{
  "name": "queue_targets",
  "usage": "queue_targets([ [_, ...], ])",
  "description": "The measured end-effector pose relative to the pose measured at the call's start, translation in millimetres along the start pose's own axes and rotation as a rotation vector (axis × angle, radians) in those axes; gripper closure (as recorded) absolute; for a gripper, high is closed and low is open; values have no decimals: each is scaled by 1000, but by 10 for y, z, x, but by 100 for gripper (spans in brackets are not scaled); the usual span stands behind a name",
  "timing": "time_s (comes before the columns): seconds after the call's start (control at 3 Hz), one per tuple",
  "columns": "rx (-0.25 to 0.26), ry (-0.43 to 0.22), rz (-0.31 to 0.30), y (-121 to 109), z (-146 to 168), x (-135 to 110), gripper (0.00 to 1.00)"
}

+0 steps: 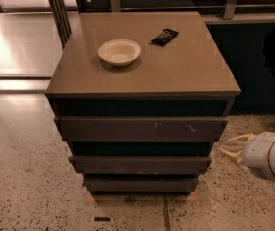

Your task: Open top drawer

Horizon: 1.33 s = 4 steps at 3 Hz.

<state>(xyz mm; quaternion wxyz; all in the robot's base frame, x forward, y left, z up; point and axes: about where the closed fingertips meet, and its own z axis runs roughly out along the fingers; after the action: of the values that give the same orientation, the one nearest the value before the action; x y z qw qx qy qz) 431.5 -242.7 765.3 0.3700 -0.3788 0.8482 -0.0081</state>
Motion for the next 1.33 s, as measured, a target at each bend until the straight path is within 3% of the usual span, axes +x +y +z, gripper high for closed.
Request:
queue_targets([
  [0.33, -37, -34, -2, -1, 202, -32, 100],
  [0.67, -67, -99, -13, -93, 595, -166, 100],
  [1.33, -34, -197, -10, -354, 1171, -452, 100],
])
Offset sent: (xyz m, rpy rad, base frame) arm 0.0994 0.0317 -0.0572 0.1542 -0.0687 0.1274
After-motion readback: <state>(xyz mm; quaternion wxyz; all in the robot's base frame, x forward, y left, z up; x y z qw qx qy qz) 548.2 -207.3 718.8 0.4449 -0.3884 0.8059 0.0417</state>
